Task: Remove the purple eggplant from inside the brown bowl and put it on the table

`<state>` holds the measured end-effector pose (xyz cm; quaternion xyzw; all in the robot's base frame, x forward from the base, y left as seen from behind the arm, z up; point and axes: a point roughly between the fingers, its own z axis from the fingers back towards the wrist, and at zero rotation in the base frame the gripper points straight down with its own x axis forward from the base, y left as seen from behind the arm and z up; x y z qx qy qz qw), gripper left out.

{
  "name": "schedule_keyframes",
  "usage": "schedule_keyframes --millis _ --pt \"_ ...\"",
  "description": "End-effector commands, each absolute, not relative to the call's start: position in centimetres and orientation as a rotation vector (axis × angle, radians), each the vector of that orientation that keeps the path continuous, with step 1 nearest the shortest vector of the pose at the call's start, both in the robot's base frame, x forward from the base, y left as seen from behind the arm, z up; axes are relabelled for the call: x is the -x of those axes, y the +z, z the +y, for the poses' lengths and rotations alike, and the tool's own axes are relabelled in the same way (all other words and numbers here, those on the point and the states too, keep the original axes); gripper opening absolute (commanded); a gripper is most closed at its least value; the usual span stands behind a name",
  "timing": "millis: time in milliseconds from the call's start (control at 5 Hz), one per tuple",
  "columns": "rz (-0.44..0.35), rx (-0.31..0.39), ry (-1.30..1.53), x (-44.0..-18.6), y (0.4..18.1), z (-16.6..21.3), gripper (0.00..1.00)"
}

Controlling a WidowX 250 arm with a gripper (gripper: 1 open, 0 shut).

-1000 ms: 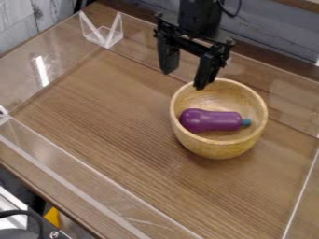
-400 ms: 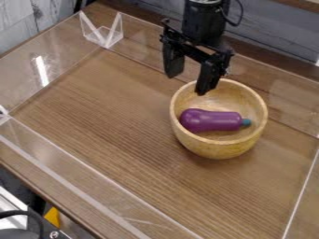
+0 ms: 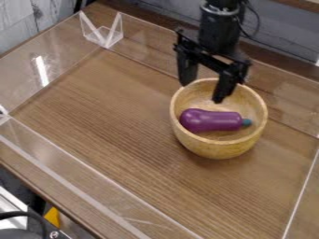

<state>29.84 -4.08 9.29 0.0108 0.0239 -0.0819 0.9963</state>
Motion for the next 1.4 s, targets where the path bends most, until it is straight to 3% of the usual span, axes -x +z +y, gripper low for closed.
schedule_keyframes --millis 0,200,1000,1200 --pt "0.004 -0.027 -0.197 -30.1 8.7 -4.3 1.00" --pt "-0.004 -0.040 -0.239 -30.0 7.2 -4.0 1.00" --pt "-0.042 -0.079 -0.311 -31.9 8.4 -5.1 1.00" --pt "-0.046 -0.083 -0.320 -32.1 7.3 -5.3 1.00"
